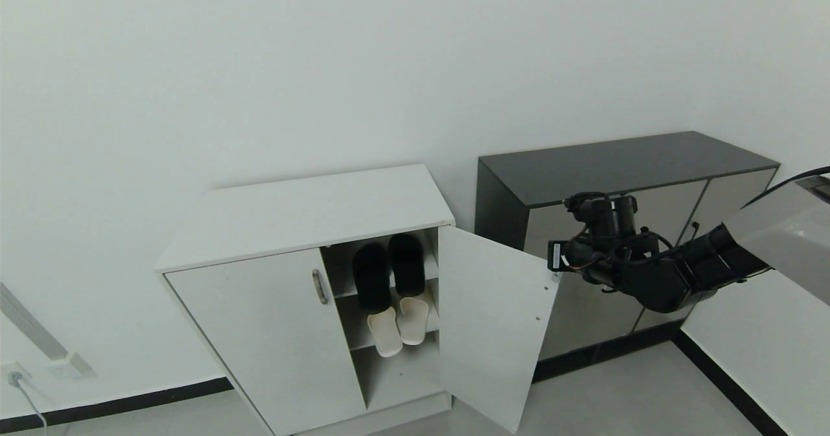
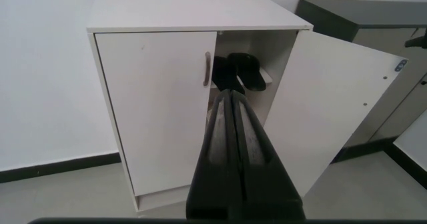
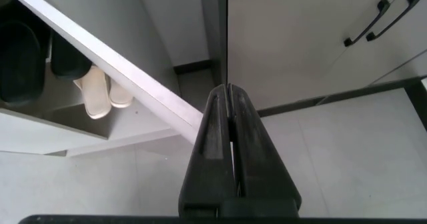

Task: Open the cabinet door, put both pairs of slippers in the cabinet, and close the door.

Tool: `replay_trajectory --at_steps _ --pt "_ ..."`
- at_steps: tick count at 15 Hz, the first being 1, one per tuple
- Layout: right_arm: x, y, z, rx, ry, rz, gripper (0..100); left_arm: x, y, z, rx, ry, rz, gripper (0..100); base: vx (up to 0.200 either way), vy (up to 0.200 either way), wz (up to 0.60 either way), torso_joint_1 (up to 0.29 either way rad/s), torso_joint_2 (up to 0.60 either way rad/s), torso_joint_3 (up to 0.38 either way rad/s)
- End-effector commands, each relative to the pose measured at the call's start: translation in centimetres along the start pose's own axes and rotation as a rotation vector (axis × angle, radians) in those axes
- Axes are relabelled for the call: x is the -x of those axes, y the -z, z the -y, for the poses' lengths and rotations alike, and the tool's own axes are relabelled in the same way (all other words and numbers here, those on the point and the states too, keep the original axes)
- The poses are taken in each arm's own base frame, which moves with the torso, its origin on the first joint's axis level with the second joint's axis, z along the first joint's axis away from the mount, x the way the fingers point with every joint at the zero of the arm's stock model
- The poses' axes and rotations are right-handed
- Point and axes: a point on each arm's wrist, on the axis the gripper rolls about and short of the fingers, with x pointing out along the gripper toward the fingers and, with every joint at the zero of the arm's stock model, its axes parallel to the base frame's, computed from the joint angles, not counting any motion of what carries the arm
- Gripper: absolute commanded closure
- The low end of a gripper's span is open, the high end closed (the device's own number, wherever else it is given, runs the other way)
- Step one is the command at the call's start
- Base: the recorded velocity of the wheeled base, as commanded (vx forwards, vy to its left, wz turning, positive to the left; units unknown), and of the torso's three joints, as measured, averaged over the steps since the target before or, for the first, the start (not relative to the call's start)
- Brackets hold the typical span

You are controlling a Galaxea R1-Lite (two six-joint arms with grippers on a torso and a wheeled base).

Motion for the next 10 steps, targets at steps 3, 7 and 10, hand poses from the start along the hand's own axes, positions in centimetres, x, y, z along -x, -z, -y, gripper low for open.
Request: replay_trajectory --at_steps 3,7,10 --pt "-0.77 0.91 0.09 0.005 0.007 -0.024 100 -0.01 -0.01 0.00 0.000 -0.001 -0.001 100 0.000 0.000 0.00 0.000 0.00 0.000" --pt "-0.95 1.22 0.11 0.008 0.010 -0.029 100 -0.01 0.03 0.00 0.000 -0.001 -0.001 100 0.000 0.000 0.00 0.000 0.00 0.000" --pt "-1.06 1.43 0.13 0.009 0.013 -0.035 100 0.00 -0.01 0.00 0.000 -0.001 0.000 100 0.000 0.000 0.00 0.000 0.00 0.000"
